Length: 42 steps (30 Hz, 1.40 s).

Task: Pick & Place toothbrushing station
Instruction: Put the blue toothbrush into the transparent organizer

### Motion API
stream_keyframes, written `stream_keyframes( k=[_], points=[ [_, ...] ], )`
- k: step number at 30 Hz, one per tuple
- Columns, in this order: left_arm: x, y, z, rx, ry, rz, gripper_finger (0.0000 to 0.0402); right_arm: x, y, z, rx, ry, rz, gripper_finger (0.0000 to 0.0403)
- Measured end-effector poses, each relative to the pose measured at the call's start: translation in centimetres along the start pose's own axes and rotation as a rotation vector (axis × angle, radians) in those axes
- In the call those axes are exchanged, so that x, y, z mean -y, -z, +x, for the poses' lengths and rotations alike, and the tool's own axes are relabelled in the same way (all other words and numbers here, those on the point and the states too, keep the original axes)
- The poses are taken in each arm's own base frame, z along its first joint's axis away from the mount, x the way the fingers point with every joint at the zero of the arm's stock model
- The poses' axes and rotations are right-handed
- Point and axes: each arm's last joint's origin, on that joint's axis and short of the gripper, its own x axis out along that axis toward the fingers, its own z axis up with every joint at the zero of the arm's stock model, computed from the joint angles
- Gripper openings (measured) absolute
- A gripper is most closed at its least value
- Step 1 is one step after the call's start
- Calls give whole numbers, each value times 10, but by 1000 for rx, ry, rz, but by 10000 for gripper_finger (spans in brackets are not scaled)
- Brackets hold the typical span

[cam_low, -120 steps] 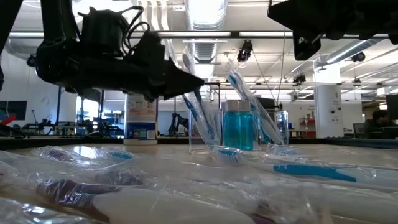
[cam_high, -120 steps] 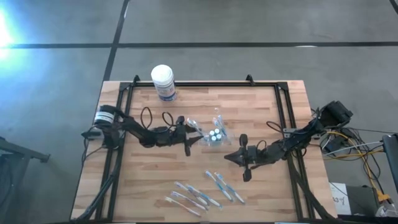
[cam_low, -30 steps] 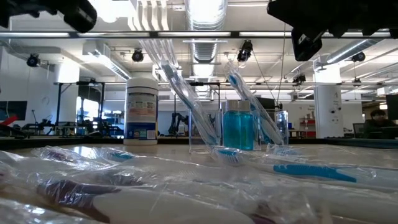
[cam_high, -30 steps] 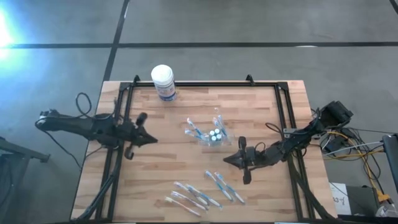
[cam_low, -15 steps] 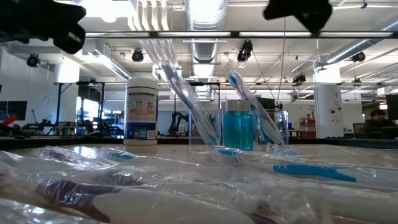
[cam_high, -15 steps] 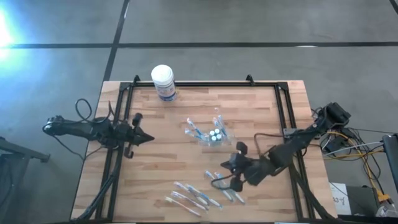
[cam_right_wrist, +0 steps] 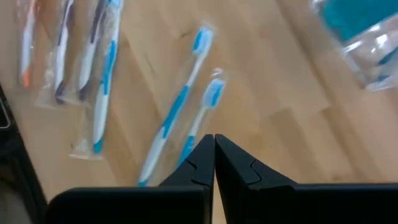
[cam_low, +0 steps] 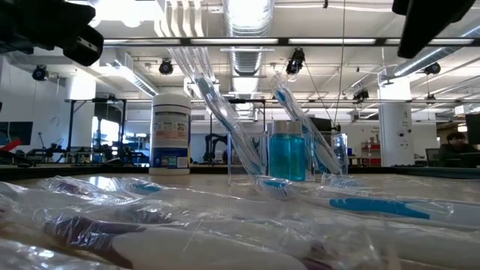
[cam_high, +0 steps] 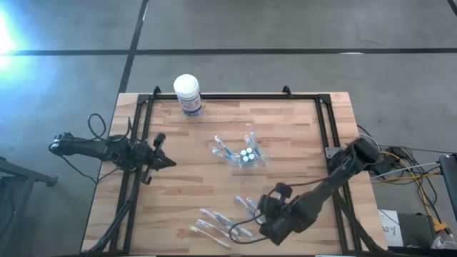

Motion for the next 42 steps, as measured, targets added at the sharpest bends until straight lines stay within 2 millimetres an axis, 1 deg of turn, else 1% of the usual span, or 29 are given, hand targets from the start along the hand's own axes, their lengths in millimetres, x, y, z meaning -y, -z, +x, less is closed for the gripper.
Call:
stream_keyframes(
  k=[5, 8, 12, 15, 20, 23, 25, 32, 42],
  points=[
    [0, -4, -1, 6, -11, -19, 7, -8, 7, 5, -33, -6, 86, 10],
    [0, -9, -2, 4, -21, -18, 9, -12, 13, 6, -44, -7, 105, 24],
    [-1, -11, -2, -4, -33, 18, 6, -17, 21, 9, -76, -14, 149, 62],
    [-2, -9, -2, -9, -68, 24, 5, -22, 25, 18, -134, -26, 164, 100],
    [-2, -8, -2, -14, -81, 1, 15, -26, 30, 41, -182, 29, 173, 163],
    [-2, -7, -1, -17, -81, -6, 19, -26, 30, 48, -190, 44, 177, 190],
    [-2, -7, -1, -17, -81, -14, 19, -27, 31, 51, -207, 45, 177, 201],
    [-2, -7, -1, -21, -80, -24, 12, -29, 35, 58, -251, 52, 174, 210],
    [-2, -6, -1, -22, -78, -44, 14, -28, 42, 87, -293, 133, 120, 206]
  ],
)
